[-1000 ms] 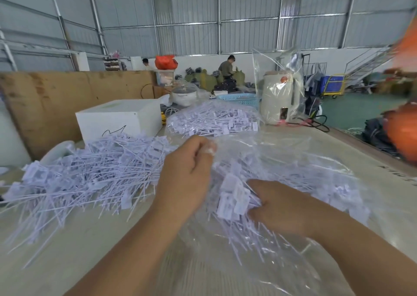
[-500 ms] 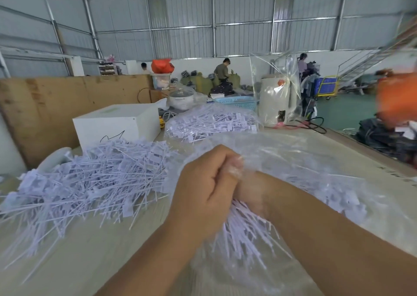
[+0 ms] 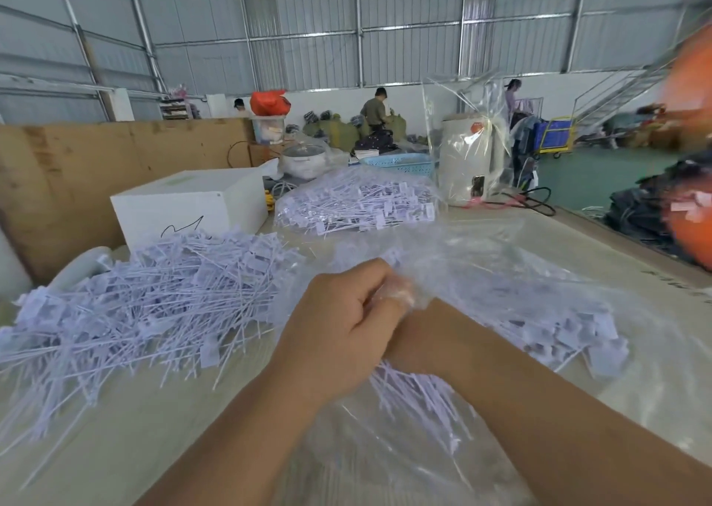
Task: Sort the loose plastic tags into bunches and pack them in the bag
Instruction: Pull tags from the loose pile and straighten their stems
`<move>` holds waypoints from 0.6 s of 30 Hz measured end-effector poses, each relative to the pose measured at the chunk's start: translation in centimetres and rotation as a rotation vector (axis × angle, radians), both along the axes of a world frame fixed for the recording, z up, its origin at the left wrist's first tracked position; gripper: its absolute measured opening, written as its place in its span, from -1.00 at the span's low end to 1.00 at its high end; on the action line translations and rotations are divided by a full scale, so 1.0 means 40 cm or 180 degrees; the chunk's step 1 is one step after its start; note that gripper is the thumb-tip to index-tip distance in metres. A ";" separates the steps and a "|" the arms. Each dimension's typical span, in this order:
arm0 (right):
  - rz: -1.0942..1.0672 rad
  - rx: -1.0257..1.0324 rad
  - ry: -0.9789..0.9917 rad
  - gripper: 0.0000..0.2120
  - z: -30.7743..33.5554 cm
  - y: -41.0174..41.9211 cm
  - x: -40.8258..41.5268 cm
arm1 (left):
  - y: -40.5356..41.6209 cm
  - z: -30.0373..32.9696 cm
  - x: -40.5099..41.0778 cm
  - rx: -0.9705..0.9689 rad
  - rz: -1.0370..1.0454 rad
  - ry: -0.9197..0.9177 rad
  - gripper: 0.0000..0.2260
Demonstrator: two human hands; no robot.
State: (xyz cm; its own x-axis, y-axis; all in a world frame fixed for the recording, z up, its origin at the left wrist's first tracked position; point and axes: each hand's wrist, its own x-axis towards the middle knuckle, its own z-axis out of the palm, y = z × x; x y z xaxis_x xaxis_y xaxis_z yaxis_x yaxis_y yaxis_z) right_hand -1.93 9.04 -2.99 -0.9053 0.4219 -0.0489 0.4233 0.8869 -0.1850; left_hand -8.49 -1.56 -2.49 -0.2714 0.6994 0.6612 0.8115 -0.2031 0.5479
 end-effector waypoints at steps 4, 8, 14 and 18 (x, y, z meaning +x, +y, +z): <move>0.0095 0.0377 -0.0112 -0.70 0.025 0.000 0.050 | 0.009 -0.014 -0.005 -0.0223 0.0289 0.0393 -0.81; 0.0090 0.0044 0.0062 -0.82 0.055 -0.013 0.088 | 0.018 -0.025 -0.032 -0.0537 0.0562 0.0613 -0.85; -0.0245 0.0711 0.1648 -0.84 0.147 -0.026 0.131 | 0.017 -0.029 -0.027 -0.1454 0.0188 0.0461 -0.72; 0.0165 0.1168 0.2464 -0.82 0.126 -0.025 0.112 | 0.011 -0.023 -0.016 -0.1808 -0.0124 0.0651 -0.81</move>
